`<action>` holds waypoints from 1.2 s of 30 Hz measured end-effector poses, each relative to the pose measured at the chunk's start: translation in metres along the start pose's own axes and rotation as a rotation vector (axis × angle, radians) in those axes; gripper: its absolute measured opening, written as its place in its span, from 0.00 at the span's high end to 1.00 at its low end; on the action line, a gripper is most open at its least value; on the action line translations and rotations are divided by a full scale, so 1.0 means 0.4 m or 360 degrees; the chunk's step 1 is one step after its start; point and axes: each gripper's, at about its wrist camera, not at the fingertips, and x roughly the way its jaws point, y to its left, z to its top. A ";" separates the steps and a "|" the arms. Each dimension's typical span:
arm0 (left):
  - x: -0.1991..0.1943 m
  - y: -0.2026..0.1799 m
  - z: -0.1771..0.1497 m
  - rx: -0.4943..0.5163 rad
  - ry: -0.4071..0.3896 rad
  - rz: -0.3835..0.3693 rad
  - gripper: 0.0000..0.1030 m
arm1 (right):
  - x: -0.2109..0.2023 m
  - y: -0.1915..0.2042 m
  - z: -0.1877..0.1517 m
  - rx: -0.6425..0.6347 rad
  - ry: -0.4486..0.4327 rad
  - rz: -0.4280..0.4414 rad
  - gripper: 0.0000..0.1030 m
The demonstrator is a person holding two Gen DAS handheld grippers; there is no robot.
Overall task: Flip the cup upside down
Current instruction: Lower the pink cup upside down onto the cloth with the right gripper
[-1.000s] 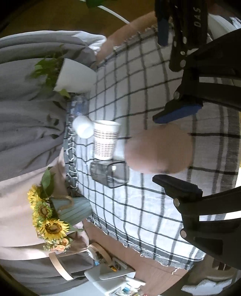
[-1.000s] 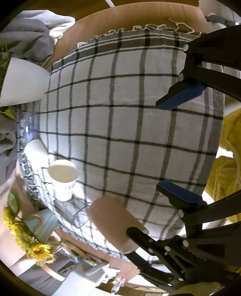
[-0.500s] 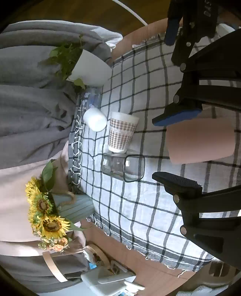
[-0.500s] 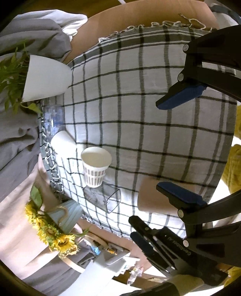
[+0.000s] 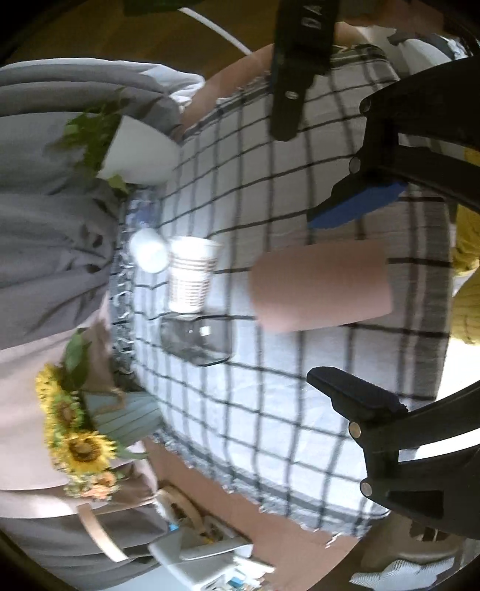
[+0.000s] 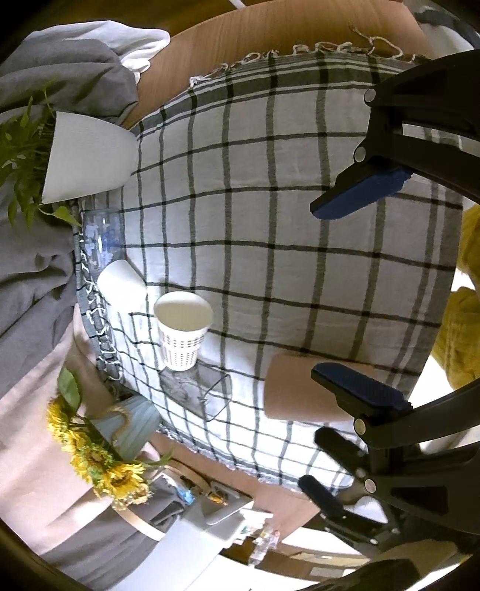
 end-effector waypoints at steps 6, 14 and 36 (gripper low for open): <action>0.045 -0.030 -0.065 0.0058 0.0056 0.0010 0.26 | 0.020 -0.012 -0.024 -0.0038 0.0054 -0.0069 0.22; 0.106 -0.044 -0.099 0.0067 0.0121 0.0024 0.39 | 0.035 -0.031 -0.052 -0.0077 0.0131 -0.0127 0.22; 0.026 -0.004 0.064 -0.0041 -0.0080 -0.0040 0.40 | -0.040 -0.010 -0.002 -0.0043 -0.0055 -0.0005 0.22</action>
